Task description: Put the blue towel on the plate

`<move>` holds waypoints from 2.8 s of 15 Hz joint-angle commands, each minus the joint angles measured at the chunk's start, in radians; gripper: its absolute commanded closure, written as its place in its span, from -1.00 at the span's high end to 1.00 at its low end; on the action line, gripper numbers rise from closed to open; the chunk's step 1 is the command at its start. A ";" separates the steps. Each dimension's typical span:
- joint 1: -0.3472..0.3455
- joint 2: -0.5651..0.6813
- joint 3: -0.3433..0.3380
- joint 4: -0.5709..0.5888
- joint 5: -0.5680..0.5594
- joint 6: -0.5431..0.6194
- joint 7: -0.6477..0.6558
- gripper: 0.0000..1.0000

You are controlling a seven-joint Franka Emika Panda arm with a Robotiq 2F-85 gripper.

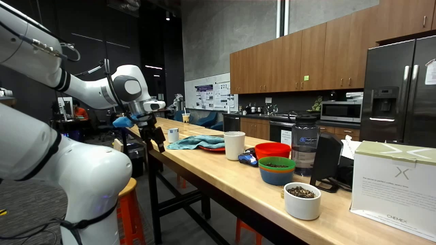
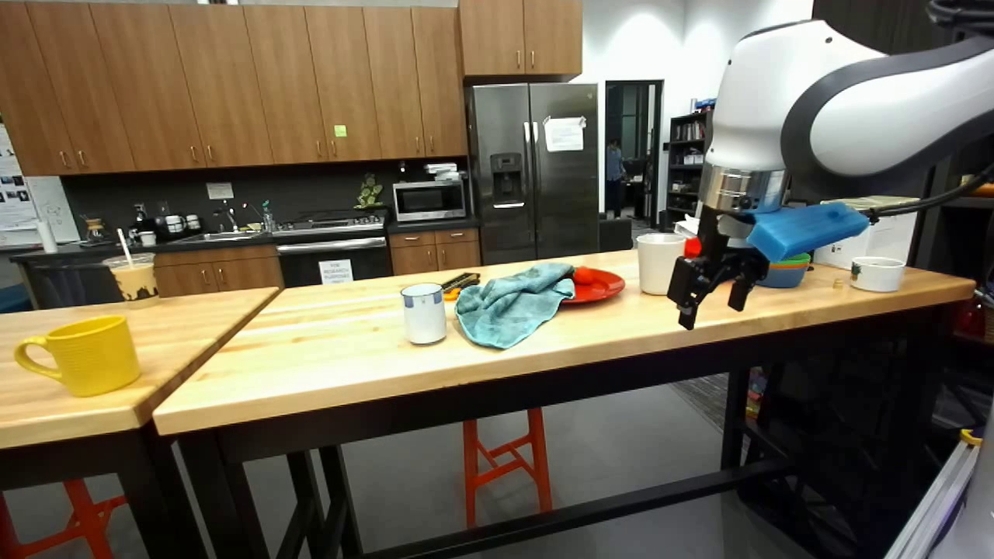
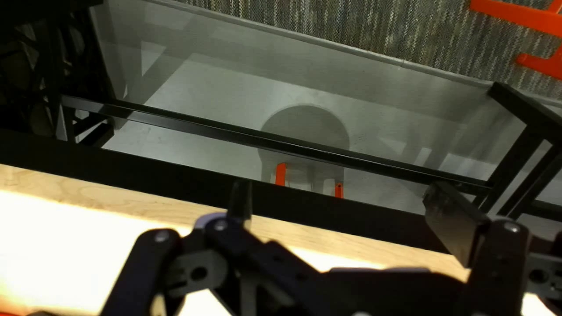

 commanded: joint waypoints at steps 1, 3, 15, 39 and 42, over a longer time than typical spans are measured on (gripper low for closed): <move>0.007 0.007 -0.005 0.006 -0.007 0.004 -0.001 1.00; 0.003 0.022 0.000 0.020 -0.017 0.029 -0.010 1.00; 0.007 0.244 -0.015 0.131 -0.112 0.306 -0.109 1.00; 0.201 0.704 -0.074 0.540 -0.088 0.264 -0.541 1.00; 0.206 0.719 -0.063 0.544 -0.110 0.302 -0.550 1.00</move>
